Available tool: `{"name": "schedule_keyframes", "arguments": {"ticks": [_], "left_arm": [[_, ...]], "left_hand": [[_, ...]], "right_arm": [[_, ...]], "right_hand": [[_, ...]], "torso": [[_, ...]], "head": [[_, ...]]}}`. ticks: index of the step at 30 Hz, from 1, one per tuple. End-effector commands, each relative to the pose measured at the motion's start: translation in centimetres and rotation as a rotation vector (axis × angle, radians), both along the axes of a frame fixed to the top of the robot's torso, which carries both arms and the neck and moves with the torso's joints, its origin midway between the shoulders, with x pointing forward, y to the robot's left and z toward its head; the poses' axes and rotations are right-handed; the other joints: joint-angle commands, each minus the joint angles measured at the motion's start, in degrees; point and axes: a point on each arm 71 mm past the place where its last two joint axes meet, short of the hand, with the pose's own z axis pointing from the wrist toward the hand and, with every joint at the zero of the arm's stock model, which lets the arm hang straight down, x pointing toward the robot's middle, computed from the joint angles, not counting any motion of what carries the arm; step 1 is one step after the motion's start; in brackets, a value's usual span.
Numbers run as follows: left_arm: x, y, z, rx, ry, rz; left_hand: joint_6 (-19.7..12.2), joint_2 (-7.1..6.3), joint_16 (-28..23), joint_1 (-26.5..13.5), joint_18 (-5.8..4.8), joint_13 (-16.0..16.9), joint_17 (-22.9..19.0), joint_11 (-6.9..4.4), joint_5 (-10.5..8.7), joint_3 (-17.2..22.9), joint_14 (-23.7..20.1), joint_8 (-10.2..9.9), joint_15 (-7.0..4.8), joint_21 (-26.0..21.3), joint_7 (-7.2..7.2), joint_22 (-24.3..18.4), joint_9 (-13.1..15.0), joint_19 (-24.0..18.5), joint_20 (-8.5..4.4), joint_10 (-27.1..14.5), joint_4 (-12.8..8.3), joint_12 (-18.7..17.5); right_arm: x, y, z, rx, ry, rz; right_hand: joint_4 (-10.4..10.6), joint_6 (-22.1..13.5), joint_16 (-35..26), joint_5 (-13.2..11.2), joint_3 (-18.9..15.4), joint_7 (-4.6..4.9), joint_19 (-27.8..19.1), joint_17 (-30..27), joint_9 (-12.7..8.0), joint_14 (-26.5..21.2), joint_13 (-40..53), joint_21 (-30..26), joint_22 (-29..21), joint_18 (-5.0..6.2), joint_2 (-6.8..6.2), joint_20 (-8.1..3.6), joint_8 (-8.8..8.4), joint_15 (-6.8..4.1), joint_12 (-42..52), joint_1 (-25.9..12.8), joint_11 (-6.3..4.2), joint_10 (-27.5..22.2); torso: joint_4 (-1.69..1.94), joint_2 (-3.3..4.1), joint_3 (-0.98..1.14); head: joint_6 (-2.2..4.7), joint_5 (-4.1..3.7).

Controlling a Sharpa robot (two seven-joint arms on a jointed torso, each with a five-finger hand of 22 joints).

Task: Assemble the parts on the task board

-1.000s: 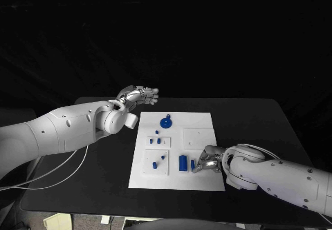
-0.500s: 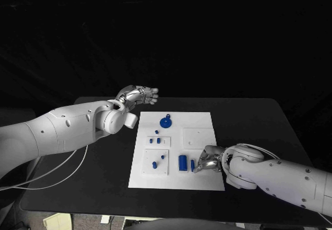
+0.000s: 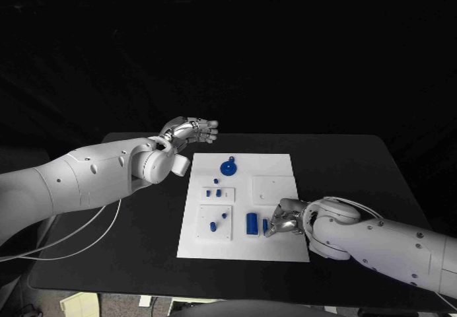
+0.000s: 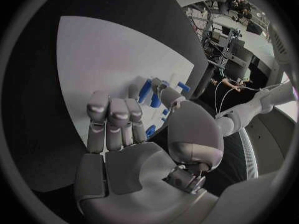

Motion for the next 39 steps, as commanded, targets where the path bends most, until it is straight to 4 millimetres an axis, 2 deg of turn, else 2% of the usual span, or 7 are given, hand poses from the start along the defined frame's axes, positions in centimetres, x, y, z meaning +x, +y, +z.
{"name": "schedule_keyframes", "arguments": {"ticks": [1,8,13,17,19,39], "left_arm": [[-0.01,-0.23,0.15,-0.01,-0.006,-0.013],[-0.01,-0.17,0.15,-0.009,-0.005,-0.011],[-0.02,-0.21,0.15,-0.01,-0.005,-0.012],[-0.01,-0.24,0.14,-0.01,-0.005,-0.012],[-0.02,-0.26,0.15,-0.01,-0.005,-0.013],[0.0,-0.2,0.14,-0.01,-0.005,-0.012]], "left_hand": [[-0.17,-0.32,-0.21,0.03,1.09,-0.07,0.08,0.06,-0.36,0.01,0.29,0.29,-0.03,-0.36,0.95,0.11,-0.06,0.31,-0.1,0.07,0.35,0.15],[-0.17,-0.32,-0.21,0.04,1.09,-0.07,0.09,0.05,-0.36,0.01,0.29,0.3,-0.03,-0.38,0.95,0.13,-0.06,0.31,-0.1,0.07,0.36,0.15],[-0.16,-0.32,-0.22,0.04,1.09,-0.07,0.1,0.05,-0.36,0.01,0.3,0.31,-0.03,-0.39,0.95,0.14,-0.06,0.31,-0.1,0.08,0.36,0.15],[-0.16,-0.33,-0.22,0.04,1.09,-0.07,0.1,0.05,-0.36,0.01,0.3,0.32,-0.03,-0.4,0.94,0.15,-0.07,0.31,-0.1,0.08,0.36,0.15],[-0.16,-0.33,-0.22,0.04,1.08,-0.07,0.1,0.05,-0.36,0.01,0.3,0.32,-0.03,-0.41,0.94,0.15,-0.07,0.31,-0.1,0.08,0.36,0.15],[-0.14,-0.36,-0.23,0.09,1.08,-0.07,0.13,0.04,-0.36,0.02,0.31,0.35,-0.04,-0.46,0.94,0.2,-0.08,0.32,-0.11,0.09,0.36,0.16]], "right_arm": [[0.04,0.1,0.06,-0.006,-0.03,0.003],[-0.03,-0.13,-0.23,-0.035,0.004,0.017],[-0.3,0.21,-0.35,-0.041,0.035,0.032],[-0.22,0.22,-0.45,-0.049,0.04,0.029],[-0.22,0.26,-0.48,-0.056,0.034,0.031],[-0.13,-0.08,-0.52,-0.076,0.002,0.029]], "right_hand": [[0.14,0.52,-0.22,-0.26,0.07,-0.06,-0.19,0.06,0.02,-0.1,0.07,-0.32,0.41,3.03,0.63,0.3,0.06,-0.43,0.2,-0.7,-0.07,0.37],[0.28,0.68,-0.23,-0.12,0.37,-0.11,-0.16,0.05,-0.07,-0.08,0.05,-0.33,0.42,3.03,1.17,0.37,0.02,-0.46,0.2,-0.99,-0.12,0.45],[-0.49,0.77,-0.28,0.76,0.98,-0.08,-0.26,0.03,-0.31,-0.06,-0.07,-0.33,0.51,3.03,2.27,0.51,-0.16,-0.43,0.05,-0.95,-0.09,0.38],[-2.14,0.91,-0.31,3.58,1.4,0.0,-0.34,0.02,-0.58,-0.04,-0.1,-0.26,0.65,3.03,3.19,0.73,-0.34,-0.35,0.01,-1.11,-0.05,0.34],[-2.55,0.95,-0.31,3.97,1.44,-0.02,-0.34,0.01,-0.63,-0.03,-0.12,-0.25,0.67,3.03,3.48,0.78,-0.38,-0.35,-0.01,-1.24,-0.02,0.34],[-2.62,1.18,-0.34,2.62,1.24,-0.03,-0.24,-0.02,-0.87,0.04,-0.18,-0.3,0.64,3.03,3.16,0.97,-0.49,-0.33,-0.07,-2.76,-0.02,0.39]], "torso": [[-0.01,-0.02,0.0],[-0.04,-0.03,-0.03],[-0.04,-0.02,-0.01],[-0.03,-0.01,-0.01],[-0.03,-0.03,-0.01],[-0.05,-0.06,0.01]], "head": [[0.02,0.01],[-0.04,0.07],[-0.08,0.09],[-0.09,0.08],[-0.11,0.05],[0.02,0.06]]}}
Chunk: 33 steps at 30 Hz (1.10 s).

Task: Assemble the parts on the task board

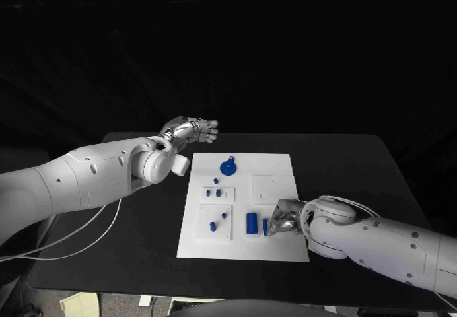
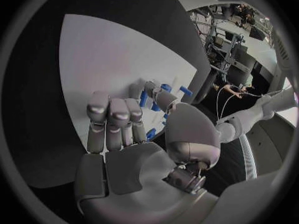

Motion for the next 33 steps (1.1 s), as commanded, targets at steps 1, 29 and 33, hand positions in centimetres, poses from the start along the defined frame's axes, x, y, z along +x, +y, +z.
{"name": "schedule_keyframes", "arguments": {"ticks": [1,29,33], "left_arm": [[0.0,-0.2,0.2,-0.01,-0.006,-0.012],[2.2,1.9,-0.1,0.004,-0.044,0.076],[2.7,2.5,0.0,-0.002,-0.045,0.105]], "left_hand": [[-0.14,-0.36,-0.23,0.09,1.08,-0.07,0.1,0.04,-0.36,0.02,0.31,0.35,-0.04,-0.25,0.94,0.09,-0.09,0.32,-0.1,0.09,0.36,0.16],[2.7,0.88,1.02,0.3,0.29,0.31,0.95,-1.63,-0.31,-0.15,3.53,1.84,-1.6,-0.84,-0.29,0.97,0.02,1.14,-1.21,4.3,0.02,1.4],[2.4,0.68,-0.02,0.21,-0.02,0.03,0.57,-1.75,-0.32,-0.27,2.16,1.56,-1.6,-1.16,-0.27,0.98,-0.23,1.23,-1.4,3.79,-0.15,0.8]], "right_arm": [[-0.2,-0.6,-0.3,-0.019,0.006,-0.002],[12.5,-10.6,8.0,0.812,-0.256,-0.363],[14.0,-11.9,8.4,0.918,-0.251,-0.455]], "right_hand": [[0.01,0.24,-0.35,-0.31,-0.12,0.06,0.07,-0.01,-0.13,0.07,-0.12,-0.31,0.64,3.03,-0.32,0.48,-0.18,-0.3,-0.11,-0.75,0.04,0.31],[-3.73,-7.74,-9.1,8.5,-9.74,3.26,-11.42,-3.25,0.19,-10.36,-6.75,-9.7,-1.43,2.67,0.77,3.31,-3.02,2.9,-10.0,1.04,3.26,-14.21],[-2.4,-10.53,-16.7,8.57,-10.0,5.03,-20.32,-7.77,0.03,-18.19,-12.94,-17.8,-4.19,1.02,1.21,6.57,-4.06,5.7,-17.05,2.4,5.29,-21.13]], "torso": [[-0.02,-0.02,0.02],[-0.45,-1.47,-0.83],[-0.48,-1.76,-0.78]], "head": [[0.12,0.06],[7.74,-1.18],[10.27,-1.2]]}}
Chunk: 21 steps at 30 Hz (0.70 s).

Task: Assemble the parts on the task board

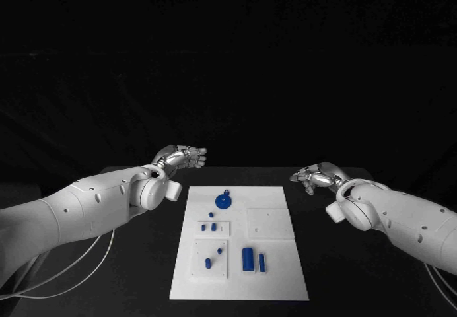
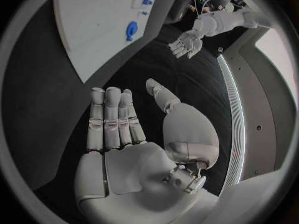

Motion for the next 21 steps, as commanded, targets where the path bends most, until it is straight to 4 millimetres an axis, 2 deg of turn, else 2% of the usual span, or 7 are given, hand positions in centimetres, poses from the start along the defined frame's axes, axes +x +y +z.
{"name": "schedule_keyframes", "arguments": {"ticks": [1,3,7,15,16,17,21], "left_arm": [[0.5,0.2,0.3,-0.033,-0.019,0.015],[0.7,0.3,0.2,-0.033,-0.021,0.023],[1.0,0.5,0.2,-0.031,-0.023,0.034],[1.1,0.3,0.2,-0.035,-0.024,0.024],[1.0,0.7,0.0,-0.01,-0.01,0.044],[1.0,0.6,-0.1,-0.01,-0.011,0.045],[0.5,0.1,-0.3,-0.016,-0.014,0.052]], "left_hand": [[-0.11,0.32,-0.98,-0.14,0.34,-0.26,-0.4,-0.1,-0.33,-0.29,-1.34,0.0,0.04,-0.51,-0.02,0.07,-0.27,0.1,-0.3,-0.34,-0.17,-0.44],[-0.47,0.26,-1.66,-0.19,0.13,-0.37,-0.64,-0.31,-0.32,-0.32,-2.3,-0.24,-0.03,-0.8,-0.34,0.06,-0.45,0.03,-0.34,-0.89,-0.2,-0.85],[-0.59,0.32,-2.07,-0.23,-0.13,-0.37,-0.76,-0.55,-0.32,-0.34,-2.82,-0.32,-0.17,-1.18,-0.59,0.04,-0.55,-0.19,-0.41,-1.12,-0.19,-0.98],[-0.55,0.47,-1.97,-0.22,-0.16,-0.34,-0.69,-0.62,-0.32,-0.3,-2.57,-0.3,-0.26,-1.21,-0.64,0.05,-0.56,-0.02,-0.51,-1.07,-0.15,-0.94],[-44.62,4.67,-25.91,-56.25,-1.29,-4.27,-18.94,-9.91,-3.5,-25.64,-43.99,-17.27,-10.24,-21.61,-10.72,-22.85,-27.47,-29.42,-5.01,-18.94,12.64,-4.84],[-44.62,4.67,-25.91,-56.25,-1.29,-4.27,-18.94,-9.91,-3.5,-25.64,-43.99,-17.27,-10.24,-21.61,-10.72,-24.39,-27.47,-29.42,-5.01,-59.59,12.64,-4.84],[-44.62,4.67,-25.91,-56.25,-1.29,-4.27,-18.94,-9.91,-3.5,-25.64,-43.99,-17.27,-10.24,-21.61,-10.72,-31.3,-27.47,-29.42,-5.01,-59.59,12.64,-4.84]], "right_arm": [[0.8,-0.2,0.4,0.242,-0.005,-0.025],[1.1,-0.4,0.4,0.29,0.006,-0.041],[1.4,-0.7,0.3,0.341,0.015,-0.051],[1.5,-1.0,0.4,0.36,0.013,-0.062],[1.5,-1.4,0.3,0.291,0.015,-0.092],[1.5,-1.3,0.3,0.293,0.014,-0.092],[1.2,-0.9,0.3,0.309,0.001,-0.096]], "right_hand": [[0.05,-2.11,-6.55,-0.14,0.36,1.43,-6.69,-3.93,-0.51,-5.23,-5.95,-6.74,-2.99,0.17,0.35,2.47,-1.1,3.0,-6.34,0.96,1.56,-4.08],[-0.17,-3.82,-13.28,-0.43,1.12,1.91,-12.11,-8.04,-1.23,-9.87,-14.18,-12.64,-6.13,-1.08,0.71,4.43,-1.83,6.45,-14.73,1.15,3.23,-6.49],[-0.22,-5.81,-23.75,-0.59,1.61,1.81,-18.92,-14.7,-2.48,-15.51,-27.85,-20.8,-11.05,-2.67,1.3,7.13,-2.43,10.86,-27.56,1.42,6.65,-7.88],[-0.12,-6.21,-31.9,-0.43,0.01,1.54,-21.07,-21.02,-4.19,-16.07,-40.52,-26.55,-15.23,-2.54,2.64,9.14,-1.76,12.31,-36.89,1.63,7.09,-4.88],[16.47,-52.97,-59.44,-14.32,-28.94,-8.43,-54.24,-48.08,-39.41,-60.63,-60.16,-49.7,-72.22,-12.07,5.26,-1.21,-10.07,3.33,-54.87,-49.79,-2.33,-54.1],[16.47,-52.97,-59.44,-14.32,-28.94,-8.43,-54.24,-48.08,-39.41,-60.63,-60.16,-49.7,-72.22,-12.07,5.26,-1.21,-10.07,3.33,-54.87,-49.79,-2.33,-54.1],[16.47,-52.97,-59.44,-14.32,-28.94,-8.43,-54.24,-48.08,-39.41,-60.63,-60.16,-49.7,-72.22,-12.07,5.26,-1.21,-10.07,3.33,-54.87,-49.79,-2.33,-54.1]], "torso": [[-0.06,-0.51,-0.02],[-0.04,-0.74,0.1],[-0.01,-1.1,0.33],[0.36,-1.13,0.98],[0.15,-1.13,0.58],[0.2,-1.22,0.57],[0.74,-2.11,0.44]], "head": [[2.6,-0.08],[3.47,0.01],[5.04,0.2],[6.7,0.19],[5.98,0.21],[5.92,0.13],[5.27,-0.71]]}}
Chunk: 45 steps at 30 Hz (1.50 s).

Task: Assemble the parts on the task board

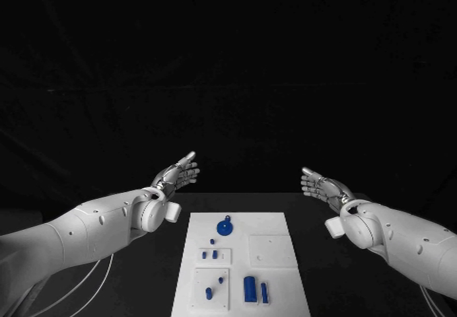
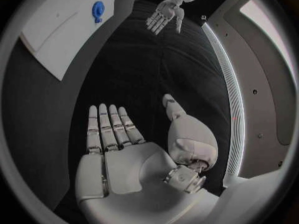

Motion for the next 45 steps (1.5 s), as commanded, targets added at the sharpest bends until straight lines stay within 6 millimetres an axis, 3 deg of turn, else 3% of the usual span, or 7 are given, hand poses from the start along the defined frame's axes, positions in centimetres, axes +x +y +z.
{"name": "schedule_keyframes", "arguments": {"ticks": [1,2,7,12,19,27,45], "left_arm": [[-0.4,-0.7,-0.1,-0.005,-0.012,0.013],[-0.6,-1.0,-0.2,-0.008,-0.013,0.017],[-2.4,-3.0,-0.8,-0.027,-0.024,0.045],[-5.4,-5.6,-1.2,-0.049,-0.038,0.086],[-9.1,-8.2,-0.9,-0.068,-0.053,0.134],[-10.8,-9.2,-0.6,-0.073,-0.059,0.153],[-10.8,-9.2,-0.6,-0.073,-0.059,0.153]], "left_hand": [[-20.71,1.96,-11.25,-26.28,-1.32,-1.84,-8.58,-4.35,-1.49,-11.91,-19.48,-7.98,-4.71,-9.6,-4.74,-19.37,-12.65,-13.8,-2.1,-34.27,6.01,-1.83],[-20.71,1.96,-11.25,-26.28,-1.32,-1.84,-8.58,-4.35,-1.49,-11.91,-19.48,-7.98,-4.71,-9.6,-4.74,-61.0,-12.65,-13.8,-2.1,-34.27,6.01,-1.83],[-20.71,1.96,-11.25,-26.28,-1.32,-1.84,-8.58,-4.35,-1.49,-11.91,-19.48,-7.98,-4.71,-9.6,-4.74,-61.0,-12.65,-13.8,-2.1,-34.27,6.01,-1.83],[-20.71,1.96,-11.25,-26.28,-1.32,-1.84,-8.58,-4.35,-1.49,-11.91,-19.48,-7.98,-4.71,-9.6,-4.74,-61.0,-12.65,-13.8,-2.1,-34.27,6.01,-1.83],[-20.71,1.96,-11.25,-26.28,-1.32,-1.84,-8.58,-4.35,-1.49,-11.91,-19.48,-7.98,-4.71,-9.6,-4.74,-61.0,-12.65,-13.8,-2.1,-34.27,6.01,-1.83],[-20.71,1.96,-11.25,-26.28,-1.32,-1.84,-8.58,-4.35,-1.49,-11.91,-19.48,-7.98,-4.71,-9.6,-4.74,-61.0,-12.65,-13.8,-2.1,-34.27,6.01,-1.83],[-20.71,1.96,-11.25,-26.28,-1.32,-1.84,-8.58,-4.35,-1.49,-11.91,-19.48,-7.98,-4.71,-9.6,-4.74,-61.0,-12.65,-13.8,-2.1,-34.27,6.01,-1.83]], "right_arm": [[-0.3,0.5,0.1,0.02,-0.021,-0.011],[-0.4,0.7,0.2,0.027,-0.027,-0.014],[-1.8,2.1,0.4,0.084,-0.064,-0.041],[-4.1,3.9,0.7,0.157,-0.1,-0.085],[-8.1,6.1,1.3,0.24,-0.121,-0.155],[-11.3,7.5,1.9,0.279,-0.115,-0.205],[-11.9,7.7,2.0,0.284,-0.113,-0.214]], "right_hand": [[7.8,-22.0,-12.95,-6.56,-13.6,-4.73,-15.6,-12.72,-16.57,-20.95,-9.24,-10.88,-28.34,-4.58,1.16,-4.91,-3.91,-4.26,-8.47,-24.09,-4.44,-23.14],[7.8,-22.0,-12.95,-6.56,-13.6,-4.73,-15.6,-12.72,-16.57,-20.95,-9.24,-10.88,-28.34,-4.58,1.16,-4.91,-3.91,-4.26,-8.47,-24.09,-4.44,-23.14],[7.8,-22.0,-12.95,-6.56,-13.6,-4.73,-15.6,-12.72,-16.57,-20.95,-9.24,-10.88,-28.34,-4.58,1.16,-4.91,-3.91,-4.26,-8.47,-24.09,-4.44,-23.14],[7.8,-22.0,-12.95,-6.56,-13.6,-4.73,-15.6,-12.72,-16.57,-20.95,-9.24,-10.88,-28.34,-4.58,1.16,-4.91,-3.91,-4.26,-8.47,-24.09,-4.44,-23.14],[7.8,-22.0,-12.95,-6.56,-13.6,-4.73,-15.6,-12.72,-16.57,-20.95,-9.24,-10.88,-28.34,-4.58,1.16,-4.91,-3.91,-4.26,-8.47,-24.09,-4.44,-23.14],[7.8,-22.0,-12.95,-6.56,-13.6,-4.73,-15.6,-12.72,-16.57,-20.95,-9.24,-10.88,-28.34,-4.58,1.16,-4.91,-3.91,-4.26,-8.47,-24.09,-4.44,-23.14],[7.8,-22.0,-12.95,-6.56,-13.6,-4.73,-15.6,-12.72,-16.57,-20.95,-9.24,-10.88,-28.34,-4.58,1.16,-4.91,-3.91,-4.26,-8.47,-24.09,-4.44,-23.14]], "torso": [[0.71,-1.23,-0.23],[0.97,-1.67,-0.29],[2.59,-4.38,-0.69],[3.35,-5.64,-0.88],[3.38,-5.69,-0.89],[3.38,-5.69,-0.89],[3.38,-5.69,-0.89]], "head": [[-0.83,-1.08],[-1.15,-1.49],[-3.11,-4.03],[-4.03,-5.21],[-4.07,-5.26],[-4.07,-5.26],[-4.07,-5.26]]}}
